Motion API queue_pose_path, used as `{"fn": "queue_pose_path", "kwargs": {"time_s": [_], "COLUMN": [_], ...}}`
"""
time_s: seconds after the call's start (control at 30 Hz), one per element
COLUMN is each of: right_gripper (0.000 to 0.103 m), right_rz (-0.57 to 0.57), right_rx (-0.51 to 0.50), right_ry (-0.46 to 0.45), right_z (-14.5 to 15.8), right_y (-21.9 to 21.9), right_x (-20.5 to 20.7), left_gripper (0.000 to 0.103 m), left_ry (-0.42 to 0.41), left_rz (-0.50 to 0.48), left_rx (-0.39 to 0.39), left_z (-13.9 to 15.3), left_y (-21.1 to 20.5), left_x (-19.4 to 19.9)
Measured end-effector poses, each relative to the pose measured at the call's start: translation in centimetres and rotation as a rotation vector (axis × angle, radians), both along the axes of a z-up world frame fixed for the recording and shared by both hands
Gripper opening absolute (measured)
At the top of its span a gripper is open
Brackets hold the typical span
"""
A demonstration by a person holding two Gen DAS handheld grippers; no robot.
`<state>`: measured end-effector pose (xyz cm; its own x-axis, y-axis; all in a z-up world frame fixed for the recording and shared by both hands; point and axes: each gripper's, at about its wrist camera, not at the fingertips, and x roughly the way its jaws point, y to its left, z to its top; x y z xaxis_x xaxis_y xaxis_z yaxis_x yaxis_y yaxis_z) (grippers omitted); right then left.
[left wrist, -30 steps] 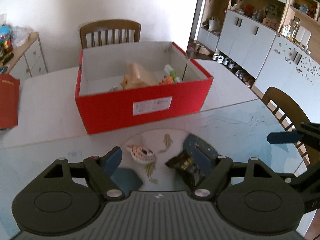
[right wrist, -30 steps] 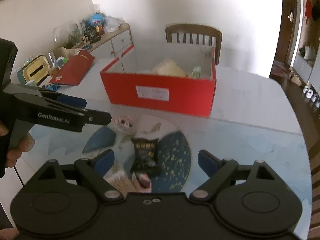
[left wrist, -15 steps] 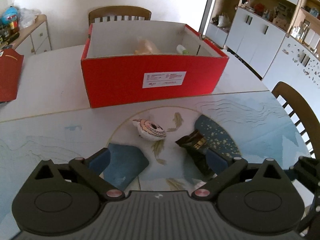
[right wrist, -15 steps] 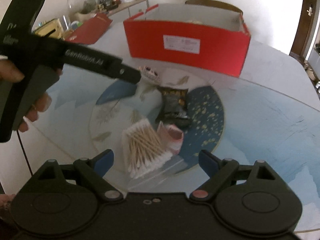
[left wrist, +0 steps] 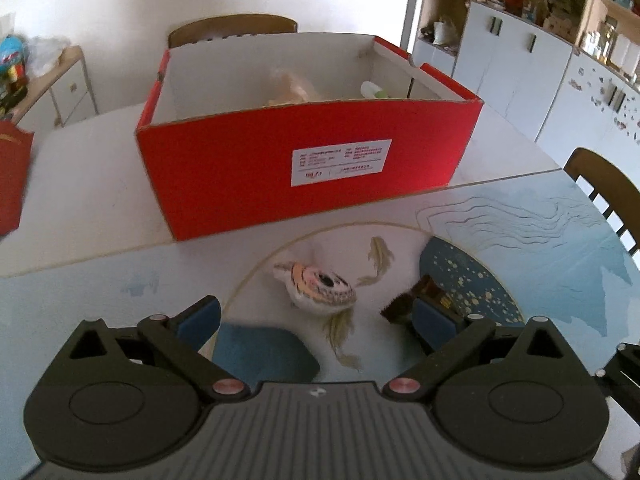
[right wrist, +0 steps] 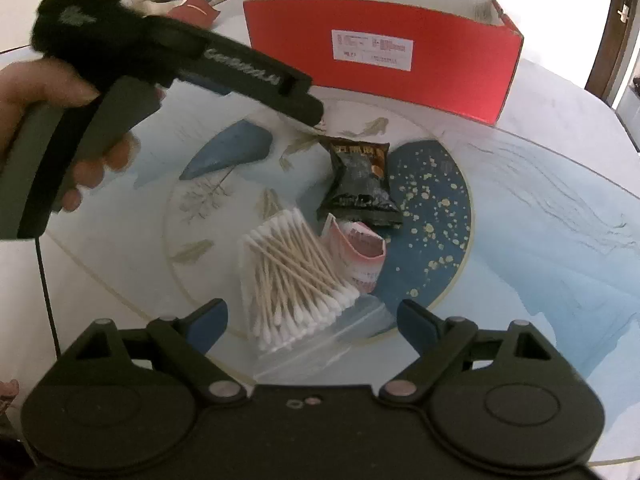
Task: Organize objects
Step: 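Grasp the white fish plush with the left gripper while the right grasps the cotton swab bag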
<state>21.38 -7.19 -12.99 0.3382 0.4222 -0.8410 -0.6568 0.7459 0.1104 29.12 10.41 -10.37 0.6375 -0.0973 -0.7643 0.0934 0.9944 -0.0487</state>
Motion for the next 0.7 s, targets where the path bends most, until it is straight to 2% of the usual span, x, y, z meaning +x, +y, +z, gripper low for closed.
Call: {"fn": "queue_pose_path", "kwargs": {"time_s": [0.27, 0.7], "right_gripper": [0.09, 0.083], "right_rz": [0.0, 0.019], "right_rx": [-0.033, -0.051], "right_ry": [0.002, -0.025], "right_z": [-0.4, -0.4], "right_y": [0.8, 1.5], "right_x": [-0.1, 0.0], "left_gripper": [0.102, 0.101], "left_ry": [0.003, 0.0], "left_rz": [-0.036, -0.078], "left_rx": [0.063, 0.094], "left_z": [-1.7, -3.4], "left_y": [-0.2, 0.1], "left_x": [2.6, 4.1]}}
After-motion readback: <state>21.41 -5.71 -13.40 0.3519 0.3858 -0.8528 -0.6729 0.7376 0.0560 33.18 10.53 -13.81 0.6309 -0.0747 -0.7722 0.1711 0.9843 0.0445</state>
